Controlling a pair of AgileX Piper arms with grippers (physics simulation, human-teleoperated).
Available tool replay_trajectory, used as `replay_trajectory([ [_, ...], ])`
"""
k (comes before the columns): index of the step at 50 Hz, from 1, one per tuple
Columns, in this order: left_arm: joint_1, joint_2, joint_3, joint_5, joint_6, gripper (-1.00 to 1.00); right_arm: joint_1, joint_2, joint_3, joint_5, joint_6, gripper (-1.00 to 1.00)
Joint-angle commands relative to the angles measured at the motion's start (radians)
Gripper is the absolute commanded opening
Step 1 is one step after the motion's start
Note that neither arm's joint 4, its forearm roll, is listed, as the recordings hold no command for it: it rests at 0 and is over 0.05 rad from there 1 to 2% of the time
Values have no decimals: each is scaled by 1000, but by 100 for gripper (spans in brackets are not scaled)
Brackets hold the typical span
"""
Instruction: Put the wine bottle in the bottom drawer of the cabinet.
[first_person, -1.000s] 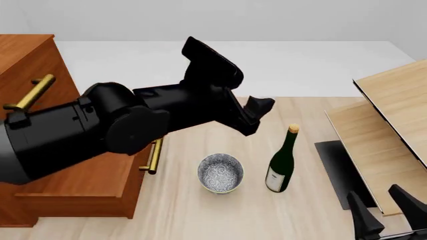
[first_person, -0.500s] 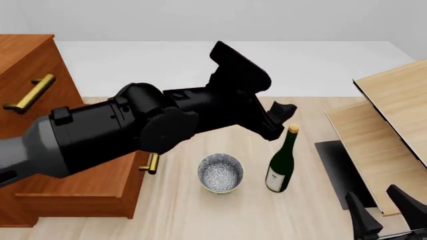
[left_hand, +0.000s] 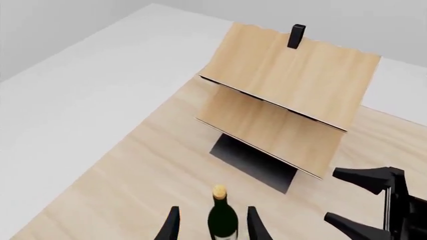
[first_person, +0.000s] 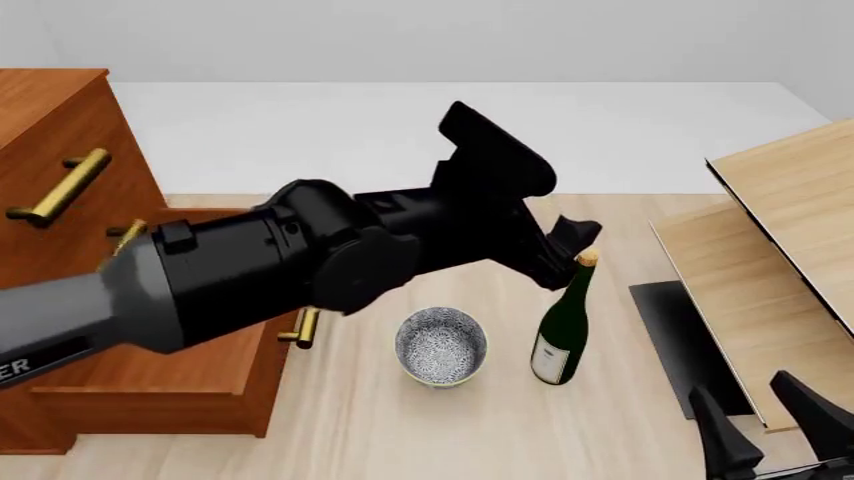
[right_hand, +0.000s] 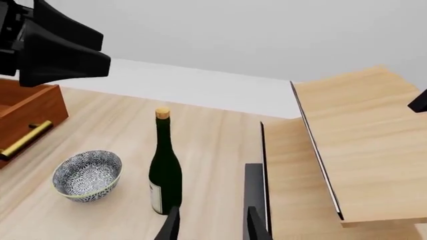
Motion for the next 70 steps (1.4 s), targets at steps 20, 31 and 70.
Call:
replay_trajectory([
  [20, 37, 94, -39, -31, -9, 100, -11, -2, 0, 13, 3, 100],
  [31, 38, 131, -51, -36, -3, 100, -14, -6, 0, 17, 10, 100],
  [70, 5, 251, -99, -61, -22, 100, -21, 12, 1, 25, 16, 100],
])
